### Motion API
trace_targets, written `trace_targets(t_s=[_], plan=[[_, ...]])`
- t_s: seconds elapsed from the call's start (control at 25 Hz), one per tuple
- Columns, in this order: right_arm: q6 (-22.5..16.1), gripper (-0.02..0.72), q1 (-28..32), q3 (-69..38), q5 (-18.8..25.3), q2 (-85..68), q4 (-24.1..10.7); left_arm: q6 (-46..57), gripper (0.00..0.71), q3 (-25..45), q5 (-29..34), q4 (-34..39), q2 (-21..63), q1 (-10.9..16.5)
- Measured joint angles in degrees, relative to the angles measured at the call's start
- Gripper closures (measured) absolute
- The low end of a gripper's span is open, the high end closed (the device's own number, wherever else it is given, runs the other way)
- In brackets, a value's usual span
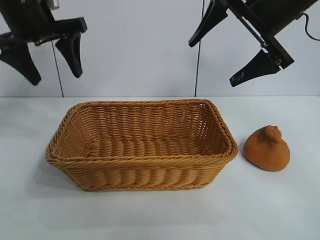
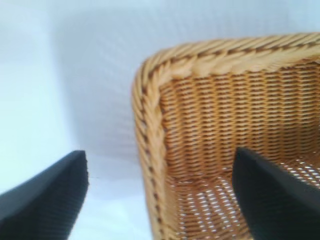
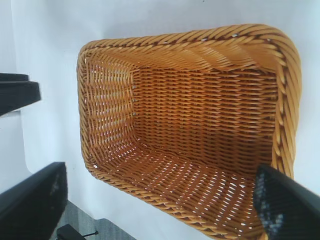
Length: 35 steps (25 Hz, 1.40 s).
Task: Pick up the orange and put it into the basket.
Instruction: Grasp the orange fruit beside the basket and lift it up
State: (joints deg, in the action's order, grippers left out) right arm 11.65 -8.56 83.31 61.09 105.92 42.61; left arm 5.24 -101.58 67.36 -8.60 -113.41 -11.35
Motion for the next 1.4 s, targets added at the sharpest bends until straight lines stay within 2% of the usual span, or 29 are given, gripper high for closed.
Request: trace_targets(t_s=[0.12, 0.2, 0.44, 0.68, 0.8, 0.96, 1.16, 1.4], plan=[[0.0, 0.010, 0.0, 0.0, 0.0, 0.0, 0.0, -0.1, 0.142, -2.3, 1.3, 6.0, 0.1, 1.6], [0.0, 0.010, 0.0, 0.0, 0.0, 0.0, 0.0, -0.2, 0.142, -2.5, 1.8, 9.8, 0.2, 3.6], [0.0, 0.010, 0.0, 0.0, 0.0, 0.0, 0.0, -0.5, 0.142, -2.5, 2.2, 10.5, 0.2, 10.3], [0.0, 0.010, 0.0, 0.0, 0.2, 0.0, 0.1, -2.8, 0.172, -0.4, 2.1, 5.9, 2.7, 10.5], [0.0, 0.010, 0.0, 0.0, 0.2, 0.0, 0.1, -3.8, 0.178, 5.7, 2.1, 5.4, 8.2, 10.3], [0.0, 0.010, 0.0, 0.0, 0.2, 0.0, 0.1, -4.3, 0.182, 18.2, 2.1, 5.4, 18.3, 10.3], [0.0, 0.010, 0.0, 0.0, 0.2, 0.0, 0.1, -5.2, 0.182, 35.6, 2.2, 6.8, 35.9, 10.3], [0.0, 0.010, 0.0, 0.0, 0.2, 0.0, 0.1, -5.2, 0.182, 50.8, 2.3, 8.6, 57.4, 10.3]])
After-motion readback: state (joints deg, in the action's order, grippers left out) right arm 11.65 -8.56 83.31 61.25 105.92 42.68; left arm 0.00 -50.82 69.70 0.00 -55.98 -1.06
